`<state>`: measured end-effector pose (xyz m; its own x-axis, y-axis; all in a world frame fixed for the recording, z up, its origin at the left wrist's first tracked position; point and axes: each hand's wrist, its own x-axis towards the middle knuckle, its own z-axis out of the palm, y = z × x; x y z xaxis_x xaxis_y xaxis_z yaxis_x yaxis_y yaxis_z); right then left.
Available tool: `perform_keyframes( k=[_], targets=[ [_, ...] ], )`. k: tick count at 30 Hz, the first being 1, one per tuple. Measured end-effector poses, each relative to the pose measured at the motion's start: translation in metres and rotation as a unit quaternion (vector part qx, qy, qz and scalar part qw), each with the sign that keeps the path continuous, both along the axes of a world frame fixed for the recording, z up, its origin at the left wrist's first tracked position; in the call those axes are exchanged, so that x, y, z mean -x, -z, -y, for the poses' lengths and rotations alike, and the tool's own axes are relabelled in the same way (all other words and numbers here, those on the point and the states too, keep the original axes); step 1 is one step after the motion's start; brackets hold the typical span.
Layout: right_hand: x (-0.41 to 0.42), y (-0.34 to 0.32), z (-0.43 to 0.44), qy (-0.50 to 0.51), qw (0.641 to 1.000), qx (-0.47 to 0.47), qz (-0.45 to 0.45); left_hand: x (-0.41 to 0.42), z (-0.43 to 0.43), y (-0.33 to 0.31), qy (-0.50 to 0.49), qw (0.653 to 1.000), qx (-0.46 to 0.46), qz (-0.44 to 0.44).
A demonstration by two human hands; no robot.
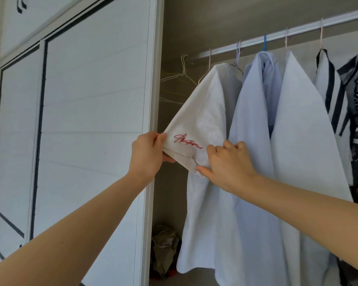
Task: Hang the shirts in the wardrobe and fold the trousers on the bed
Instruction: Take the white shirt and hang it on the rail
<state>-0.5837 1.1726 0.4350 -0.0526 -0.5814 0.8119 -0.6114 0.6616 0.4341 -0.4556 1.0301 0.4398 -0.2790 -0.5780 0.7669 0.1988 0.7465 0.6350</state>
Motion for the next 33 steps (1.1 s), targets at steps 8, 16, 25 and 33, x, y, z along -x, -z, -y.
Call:
perform_keyframes(
  k=[8,16,25,33],
  targets=[
    [0.003,0.005,0.007,-0.014,0.993,-0.074,-0.088,-0.010,0.011,-0.003,-0.040,0.999,0.004,0.003],
    [-0.004,0.028,-0.012,-0.098,0.967,-0.111,-0.206,-0.019,0.017,0.003,-0.105,0.988,0.089,0.066],
    [-0.068,0.028,0.014,-0.147,0.980,-0.072,-0.116,-0.051,0.021,0.046,-0.246,0.902,0.277,0.221],
    [-0.124,0.105,0.090,-0.254,0.959,-0.117,-0.040,-0.138,0.048,0.139,-0.299,0.855,0.219,0.363]
  ],
)
